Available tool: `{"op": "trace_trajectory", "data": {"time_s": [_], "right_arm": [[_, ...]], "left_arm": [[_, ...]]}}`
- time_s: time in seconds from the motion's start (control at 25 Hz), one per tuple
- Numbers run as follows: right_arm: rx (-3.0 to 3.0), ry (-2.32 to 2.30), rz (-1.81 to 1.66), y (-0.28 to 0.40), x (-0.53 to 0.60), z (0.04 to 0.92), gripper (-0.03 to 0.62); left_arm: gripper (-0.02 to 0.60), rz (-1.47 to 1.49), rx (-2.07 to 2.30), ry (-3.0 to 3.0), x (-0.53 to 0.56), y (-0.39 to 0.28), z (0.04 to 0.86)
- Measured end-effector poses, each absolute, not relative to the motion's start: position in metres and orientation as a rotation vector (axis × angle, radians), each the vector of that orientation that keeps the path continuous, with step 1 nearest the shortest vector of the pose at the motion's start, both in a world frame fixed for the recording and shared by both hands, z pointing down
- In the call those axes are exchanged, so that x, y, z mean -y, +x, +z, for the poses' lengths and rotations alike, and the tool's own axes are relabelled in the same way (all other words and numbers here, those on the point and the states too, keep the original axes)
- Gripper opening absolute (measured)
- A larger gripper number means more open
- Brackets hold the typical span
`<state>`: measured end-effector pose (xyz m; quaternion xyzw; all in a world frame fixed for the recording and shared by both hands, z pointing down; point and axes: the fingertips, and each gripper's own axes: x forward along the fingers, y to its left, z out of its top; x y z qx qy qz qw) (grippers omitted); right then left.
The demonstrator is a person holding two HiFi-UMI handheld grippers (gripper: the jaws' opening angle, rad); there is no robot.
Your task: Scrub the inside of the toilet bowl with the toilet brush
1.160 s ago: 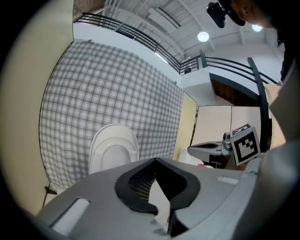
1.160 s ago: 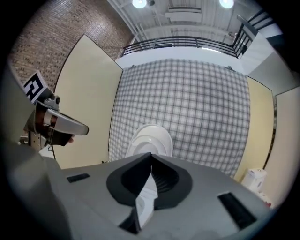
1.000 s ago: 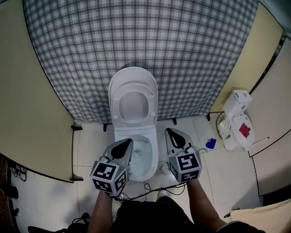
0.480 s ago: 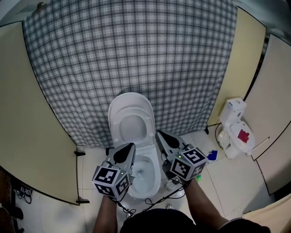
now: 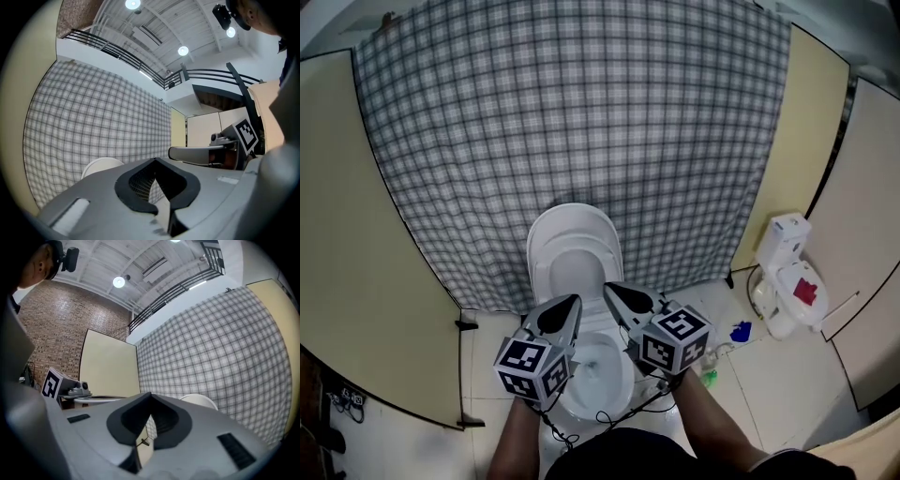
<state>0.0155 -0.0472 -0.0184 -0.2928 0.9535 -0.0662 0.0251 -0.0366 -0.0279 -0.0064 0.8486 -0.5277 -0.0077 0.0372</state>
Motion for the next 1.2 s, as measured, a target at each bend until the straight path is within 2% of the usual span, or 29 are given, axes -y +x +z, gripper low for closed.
{"op": "trace_trajectory", "data": {"time_s": [0.28, 1.2], "right_arm": [[-2.964, -0.934, -0.191, -0.029, 0.052, 0.002, 0.014], [-3.017, -0.918, -0.145, -0.028, 0.038, 0.016, 0.014]], "left_arm": [[0.009, -0.051, 1.598, 2.609, 0.036, -0.085, 0.008], [0.009, -0.049, 1.58, 2.601, 0.031, -0.079, 0.019]]}}
